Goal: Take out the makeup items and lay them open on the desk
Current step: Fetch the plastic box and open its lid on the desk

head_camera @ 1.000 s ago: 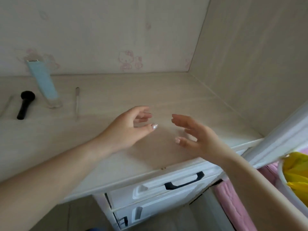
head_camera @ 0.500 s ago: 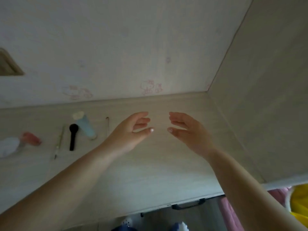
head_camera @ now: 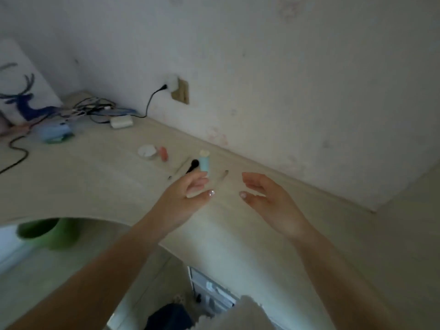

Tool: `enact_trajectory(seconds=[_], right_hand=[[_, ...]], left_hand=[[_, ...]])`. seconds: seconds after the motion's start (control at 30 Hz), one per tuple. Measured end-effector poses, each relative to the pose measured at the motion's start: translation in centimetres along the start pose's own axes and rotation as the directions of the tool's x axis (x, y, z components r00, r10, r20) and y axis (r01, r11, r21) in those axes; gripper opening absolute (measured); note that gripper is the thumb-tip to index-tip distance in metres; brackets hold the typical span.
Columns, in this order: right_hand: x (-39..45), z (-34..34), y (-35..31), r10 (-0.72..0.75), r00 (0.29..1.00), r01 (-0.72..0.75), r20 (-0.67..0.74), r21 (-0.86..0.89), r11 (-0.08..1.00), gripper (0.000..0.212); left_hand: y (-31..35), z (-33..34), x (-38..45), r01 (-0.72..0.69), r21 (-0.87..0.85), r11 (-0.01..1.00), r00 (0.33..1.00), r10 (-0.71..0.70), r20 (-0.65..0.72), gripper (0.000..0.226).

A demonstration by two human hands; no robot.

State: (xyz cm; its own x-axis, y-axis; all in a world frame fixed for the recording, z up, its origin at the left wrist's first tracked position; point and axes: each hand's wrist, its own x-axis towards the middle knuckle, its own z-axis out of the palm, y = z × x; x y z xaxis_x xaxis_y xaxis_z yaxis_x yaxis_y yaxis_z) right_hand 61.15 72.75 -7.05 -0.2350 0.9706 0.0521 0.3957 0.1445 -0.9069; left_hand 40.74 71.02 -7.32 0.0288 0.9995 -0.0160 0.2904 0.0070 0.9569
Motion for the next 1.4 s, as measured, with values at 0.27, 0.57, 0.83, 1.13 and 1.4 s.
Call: enact_trajectory(seconds=[0.27, 0.57, 0.83, 1.13, 1.4], right_hand=[[-3.8, 7.6, -3.7, -0.090, 0.901, 0.077, 0.425, 0.047, 0.996, 0.035], [-11.4, 21.1, -10.3, -0.253, 0.601, 0.224, 0.758, 0.144, 0.964, 0.038], [-27.6, 33.4, -18.5, -0.398, 0.316, 0.307, 0.861, 0.304, 0.902, 0.035], [-53.0, 46.4, -26.2, -0.450, -0.005, 0.246, 0.893, 0.438, 0.865, 0.032], [-66.0, 53.4, -28.7, -0.379, -0.254, 0.275, 0.890, 0.443, 0.854, 0.033]], left_hand=[[-1.3, -4.3, -13.8, 0.183, 0.031, 0.983, 0.892, -0.152, -0.426, 0.033], [-2.5, -8.8, -31.9, 0.311, -0.106, 0.944, 0.580, -0.277, -0.766, 0.033], [-1.6, -11.4, -53.8, 0.290, -0.259, 0.921, 0.221, -0.328, -0.919, 0.032], [-1.6, -12.4, -82.2, 0.289, -0.320, 0.903, -0.130, -0.294, -0.947, 0.023], [-3.4, -12.3, -95.5, 0.296, -0.419, 0.858, -0.319, -0.325, -0.890, 0.029]])
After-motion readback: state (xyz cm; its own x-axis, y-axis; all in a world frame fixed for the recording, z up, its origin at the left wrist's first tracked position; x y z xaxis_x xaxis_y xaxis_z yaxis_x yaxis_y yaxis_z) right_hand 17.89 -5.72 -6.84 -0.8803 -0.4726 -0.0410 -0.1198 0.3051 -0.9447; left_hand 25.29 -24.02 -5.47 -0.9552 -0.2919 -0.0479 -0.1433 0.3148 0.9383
